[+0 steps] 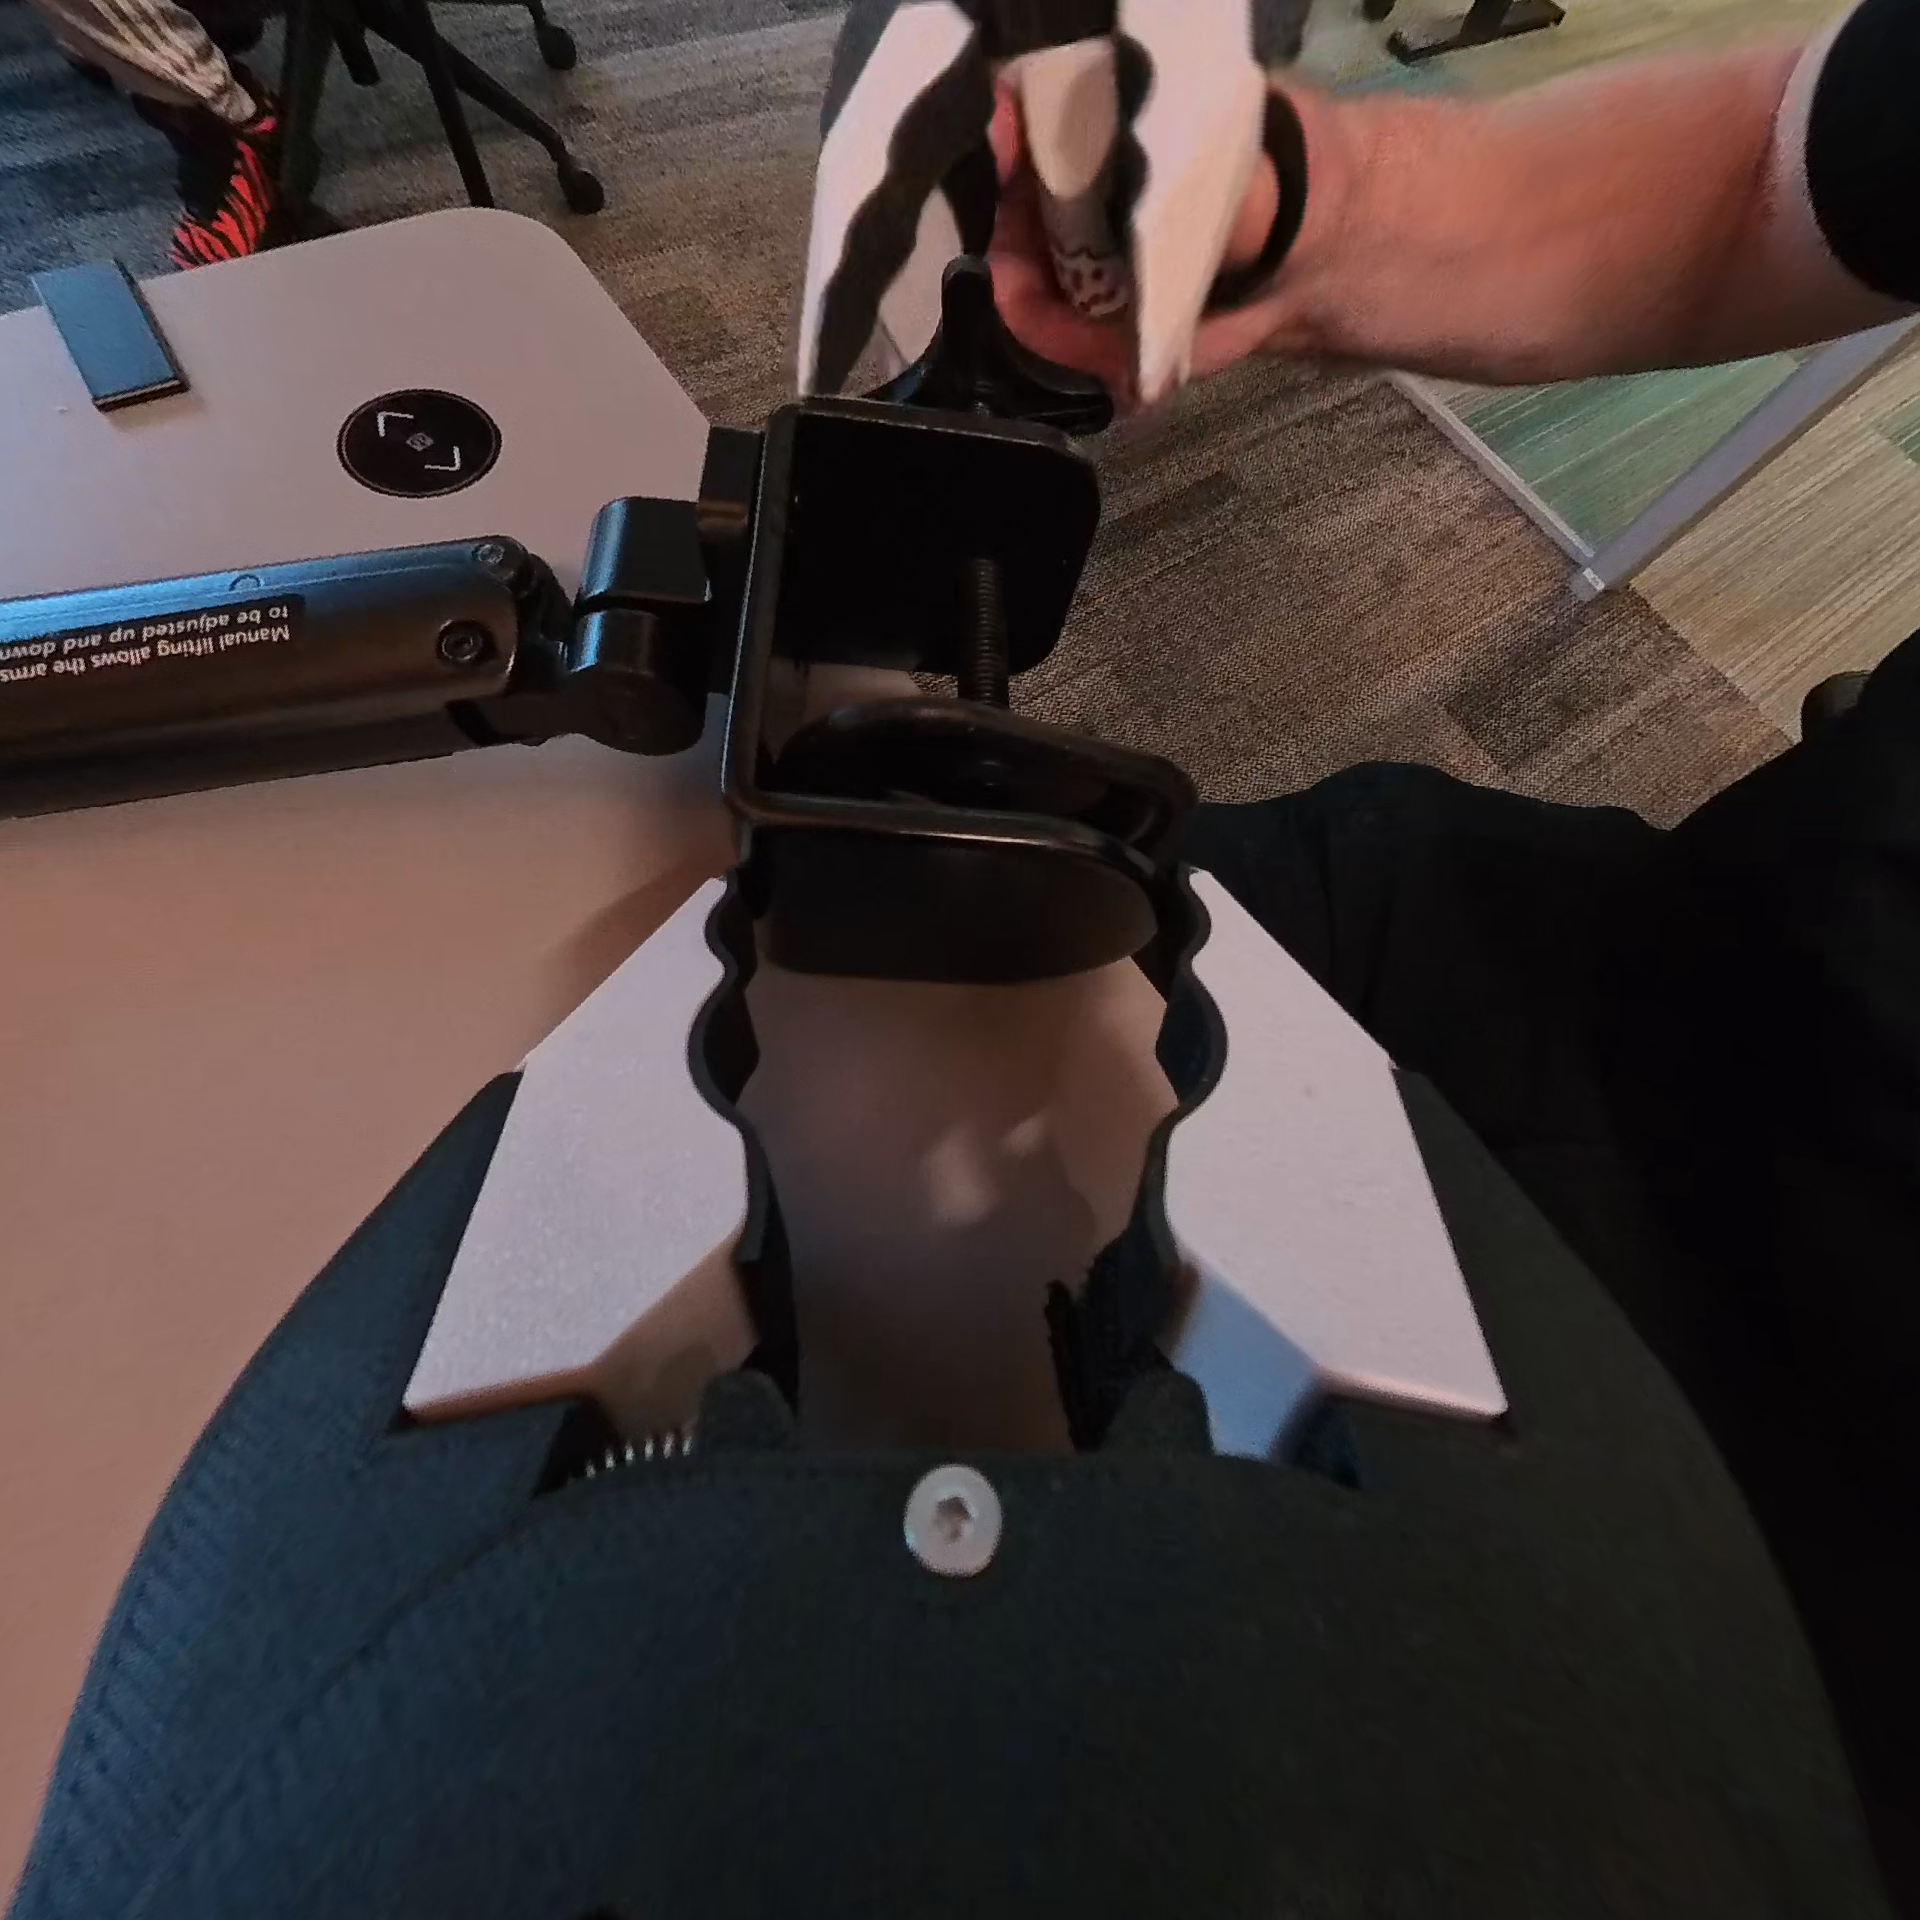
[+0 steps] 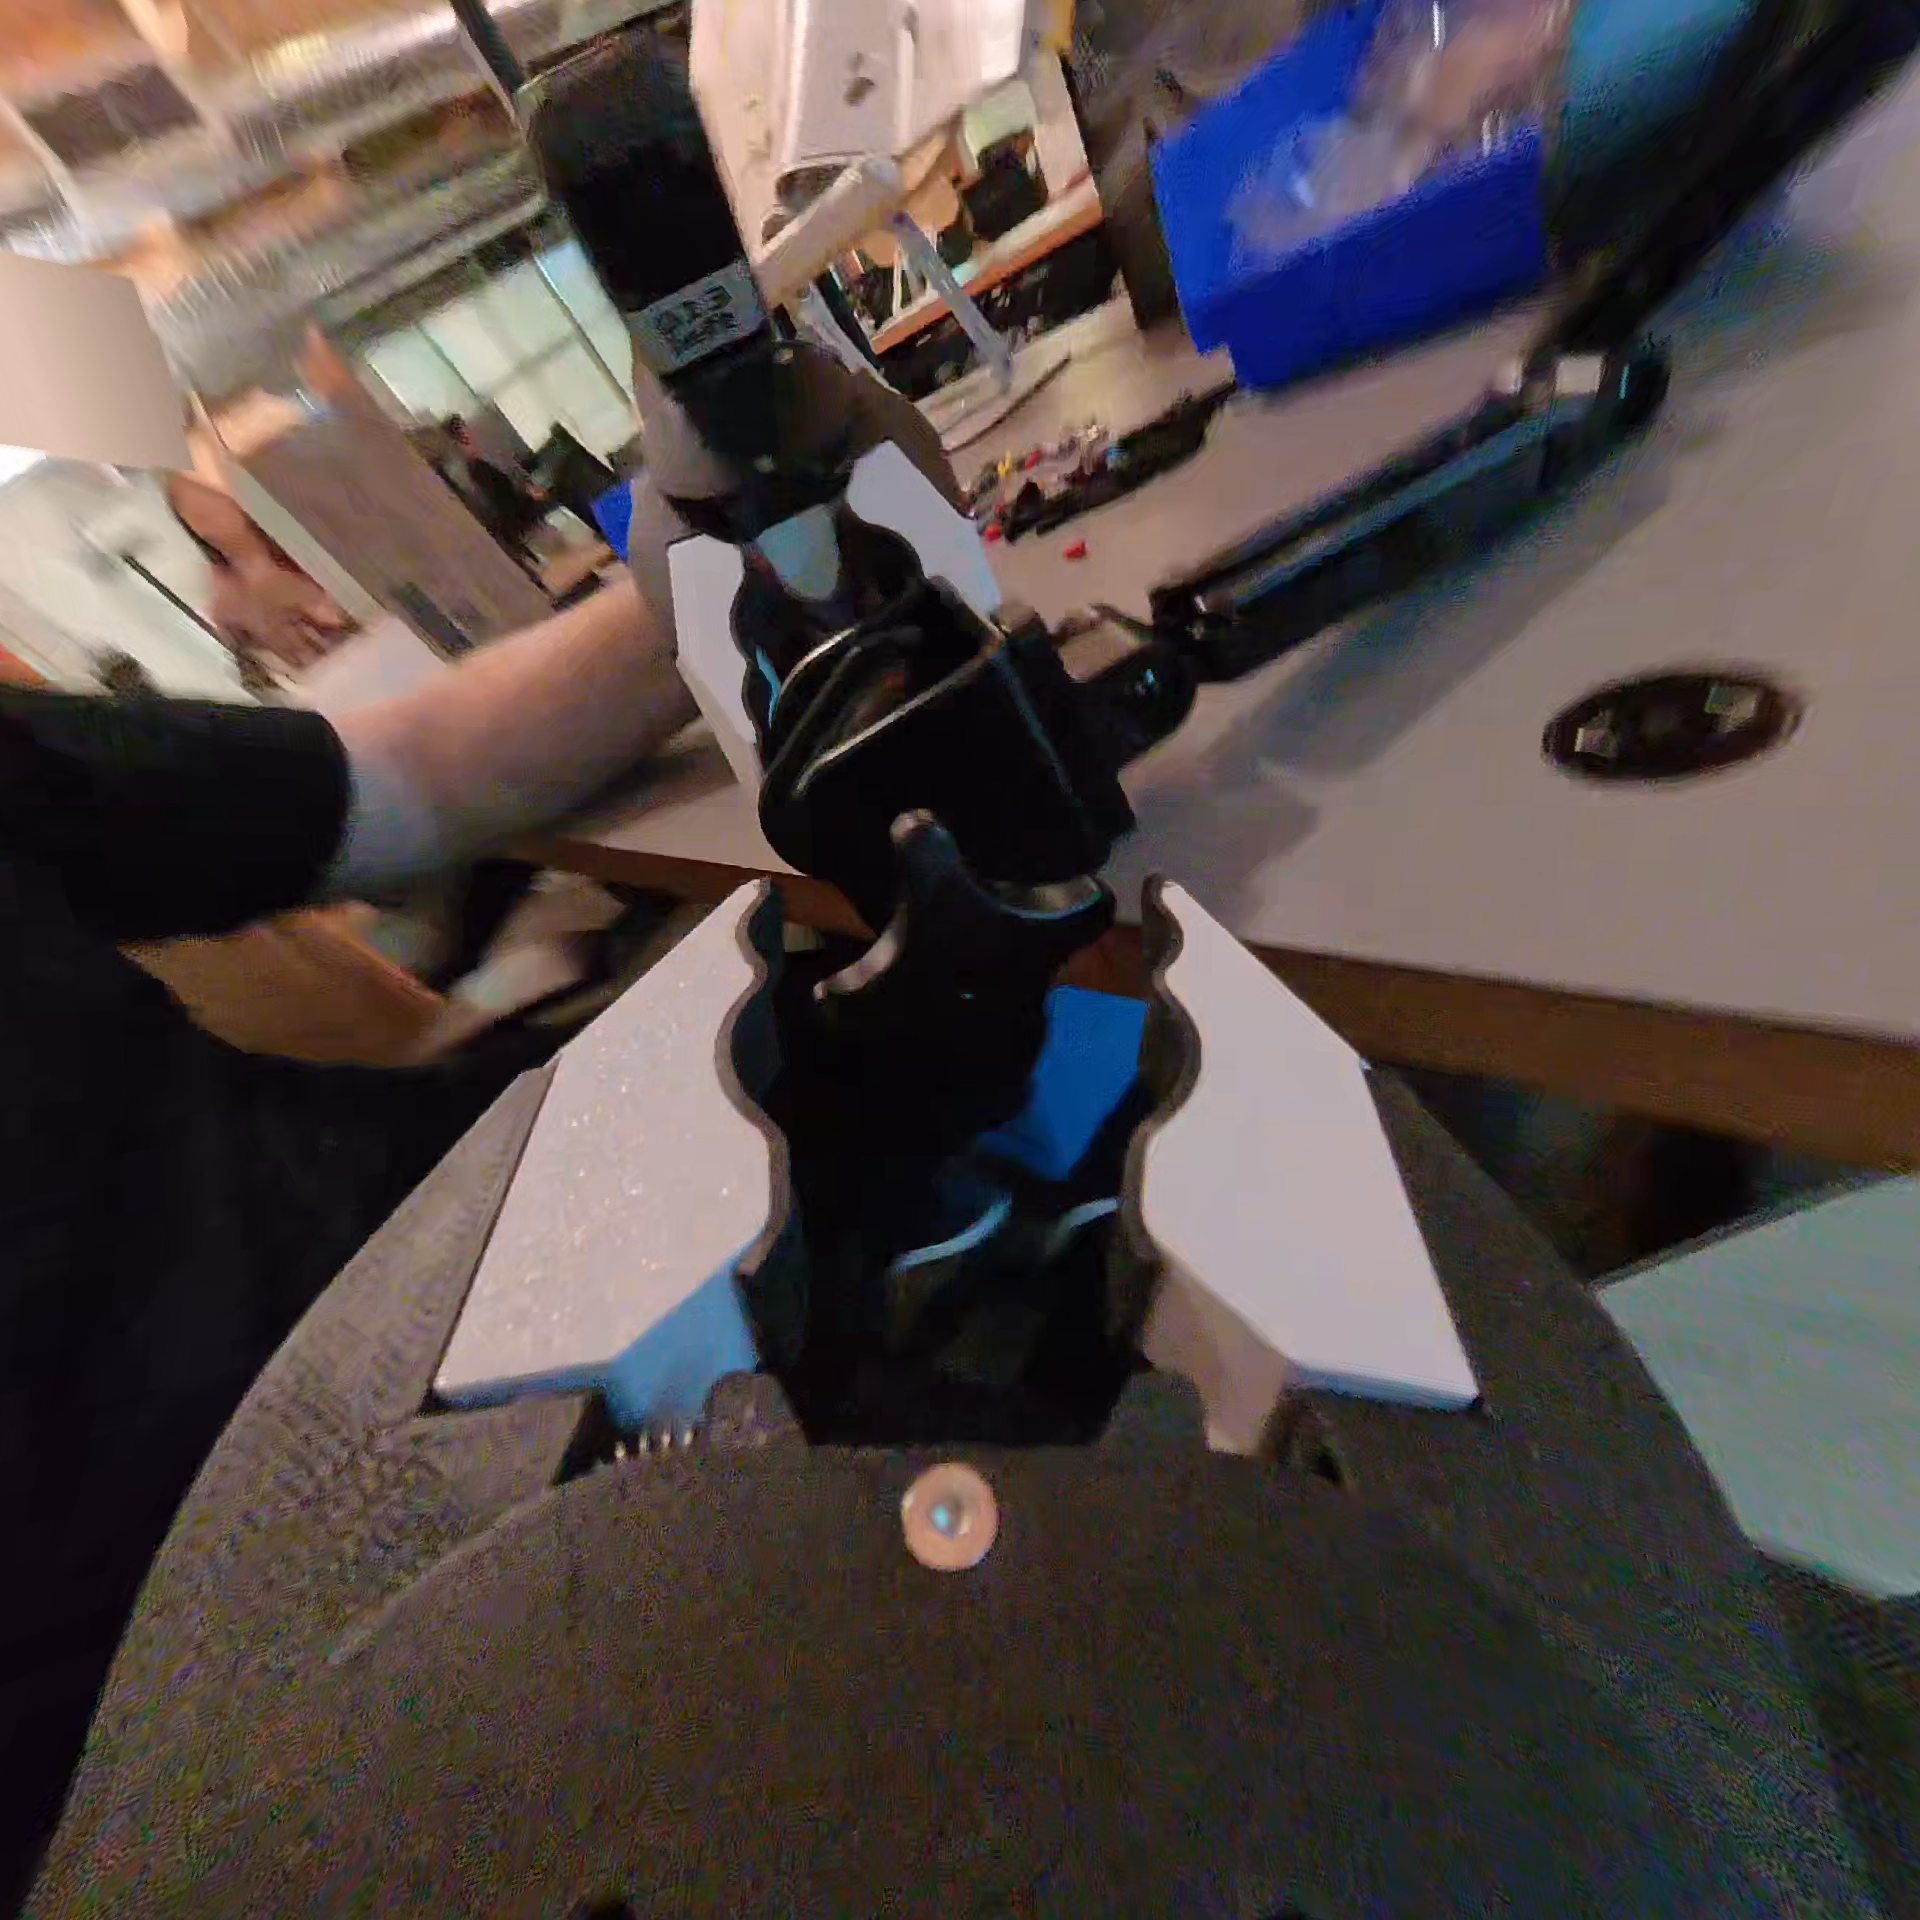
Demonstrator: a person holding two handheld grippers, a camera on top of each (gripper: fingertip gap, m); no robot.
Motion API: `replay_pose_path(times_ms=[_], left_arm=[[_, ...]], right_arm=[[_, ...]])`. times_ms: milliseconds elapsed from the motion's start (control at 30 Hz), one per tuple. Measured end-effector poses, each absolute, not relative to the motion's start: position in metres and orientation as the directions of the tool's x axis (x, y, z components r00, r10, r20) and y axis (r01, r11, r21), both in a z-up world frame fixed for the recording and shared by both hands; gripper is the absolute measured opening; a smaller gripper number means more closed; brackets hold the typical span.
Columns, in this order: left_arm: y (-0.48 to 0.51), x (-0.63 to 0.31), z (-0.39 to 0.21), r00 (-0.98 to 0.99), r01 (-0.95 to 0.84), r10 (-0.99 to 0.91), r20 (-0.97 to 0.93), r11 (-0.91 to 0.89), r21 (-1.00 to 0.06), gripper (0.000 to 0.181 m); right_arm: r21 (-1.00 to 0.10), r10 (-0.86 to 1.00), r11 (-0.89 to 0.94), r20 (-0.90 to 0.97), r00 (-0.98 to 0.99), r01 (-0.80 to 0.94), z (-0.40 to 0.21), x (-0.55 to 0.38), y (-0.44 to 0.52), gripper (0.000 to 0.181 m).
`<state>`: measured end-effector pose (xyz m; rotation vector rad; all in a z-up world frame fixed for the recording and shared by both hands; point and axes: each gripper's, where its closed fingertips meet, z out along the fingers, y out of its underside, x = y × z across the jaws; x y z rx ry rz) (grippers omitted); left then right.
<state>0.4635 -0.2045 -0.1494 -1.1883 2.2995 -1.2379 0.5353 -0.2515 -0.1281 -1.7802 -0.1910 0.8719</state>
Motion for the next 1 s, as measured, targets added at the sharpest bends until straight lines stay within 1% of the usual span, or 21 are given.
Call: replay_pose_path(times_ms=[33, 100, 167, 233, 300, 333, 367, 400, 433, 467, 500, 533, 567, 633, 700, 800, 867, 900, 933, 967, 1000], left_arm=[[-0.205, 0.464, -0.149, -0.626, -0.536, -0.768, 0.135, 0.298, -0.79, 0.079], [-0.205, 0.464, -0.149, -0.626, -0.536, -0.768, 0.135, 0.298, -0.79, 0.079], [-0.205, 0.464, -0.149, -0.626, -0.536, -0.768, 0.136, 0.297, -0.79, 0.079], [-0.205, 0.463, -0.149, -0.627, -0.535, -0.767, 0.134, 0.299, -0.79, 0.079], [-0.204, 0.463, -0.149, -0.624, -0.541, -0.768, 0.145, 0.291, -0.789, 0.079], [-0.204, 0.463, -0.149, -0.625, -0.542, -0.767, 0.148, 0.29, -0.789, 0.078], [-0.204, 0.463, -0.149, -0.624, -0.542, -0.768, 0.145, 0.291, -0.789, 0.079], [-0.204, 0.464, -0.149, -0.621, -0.543, -0.77, 0.146, 0.288, -0.789, 0.079], [-0.203, 0.463, -0.149, -0.619, -0.545, -0.771, 0.149, 0.285, -0.788, 0.078], [-0.203, 0.463, -0.149, -0.623, -0.544, -0.768, 0.151, 0.286, -0.788, 0.078], [-0.204, 0.463, -0.149, -0.626, -0.541, -0.766, 0.146, 0.291, -0.789, 0.079], [-0.204, 0.463, -0.149, -0.627, -0.539, -0.766, 0.141, 0.295, -0.789, 0.079], [-0.205, 0.463, -0.149, -0.626, -0.54, -0.766, 0.143, 0.294, -0.789, 0.079], [-0.205, 0.463, -0.149, -0.626, -0.54, -0.766, 0.144, 0.293, -0.789, 0.079], [-0.205, 0.463, -0.149, -0.626, -0.541, -0.766, 0.146, 0.292, -0.789, 0.079], [-0.205, 0.463, -0.149, -0.626, -0.54, -0.766, 0.145, 0.293, -0.789, 0.079], [-0.205, 0.463, -0.149, -0.626, -0.54, -0.766, 0.145, 0.293, -0.789, 0.079], [-0.204, 0.463, -0.149, -0.625, -0.54, -0.767, 0.144, 0.292, -0.789, 0.079], [-0.203, 0.463, -0.149, -0.621, -0.543, -0.771, 0.145, 0.289, -0.789, 0.079], [-0.202, 0.464, -0.149, -0.616, -0.546, -0.773, 0.148, 0.284, -0.788, 0.079], [-0.202, 0.464, -0.149, -0.616, -0.547, -0.773, 0.152, 0.282, -0.788, 0.078]], right_arm=[[-0.783, 0.479, -0.505, -0.604, 0.636, -0.363, -0.135, 0.535, -0.25, 0.07], [-0.648, 0.476, -0.622, -0.758, 0.446, -0.439, -0.135, 0.523, -0.253, 0.056], [-0.654, 0.478, -0.631, -0.751, 0.455, -0.418, -0.14, 0.518, -0.25, 0.042], [-0.725, 0.513, -0.596, -0.675, 0.53, -0.345, -0.142, 0.518, -0.249, 0.04], [-0.889, 0.579, -0.445, -0.375, 0.724, -0.104, -0.146, 0.521, -0.246, 0.036], [-0.935, 0.582, -0.34, -0.127, 0.803, 0.099, -0.149, 0.525, -0.243, 0.035], [-0.898, 0.525, -0.202, 0.238, 0.817, 0.391, -0.151, 0.532, -0.239, 0.035], [-0.736, 0.408, -0.1, 0.584, 0.702, 0.67, -0.15, 0.54, -0.236, 0.038], [-0.605, 0.314, -0.056, 0.744, 0.59, 0.794, -0.147, 0.542, -0.235, 0.039], [-0.606, 0.297, -0.038, 0.752, 0.588, 0.795, -0.146, 0.541, -0.236, 0.039], [-0.671, 0.333, -0.038, 0.69, 0.642, 0.741, -0.148, 0.54, -0.237, 0.04], [-0.744, 0.372, -0.062, 0.602, 0.707, 0.666, -0.15, 0.541, -0.24, 0.051], [-0.829, 0.404, -0.107, 0.468, 0.786, 0.549, -0.15, 0.543, -0.241, 0.072], [-0.966, 0.546, -0.227, -0.019, 0.837, 0.126, -0.141, 0.534, -0.252, 0.071], [-0.91, 0.595, -0.352, -0.399, 0.697, -0.22, -0.128, 0.534, -0.257, 0.072], [-0.754, 0.55, -0.535, -0.653, 0.52, -0.382, -0.132, 0.53, -0.254, 0.062], [-0.749, 0.534, -0.566, -0.651, 0.539, -0.344, -0.14, 0.524, -0.249, 0.039], [-0.802, 0.552, -0.523, -0.576, 0.603, -0.287, -0.141, 0.526, -0.248, 0.038], [-0.874, 0.57, -0.452, -0.436, 0.697, -0.178, -0.142, 0.528, -0.246, 0.037], [-0.941, 0.567, -0.34, -0.201, 0.799, 0.004, -0.144, 0.531, -0.245, 0.036], [-0.938, 0.52, -0.219, 0.12, 0.846, 0.267, -0.146, 0.536, -0.243, 0.035]])
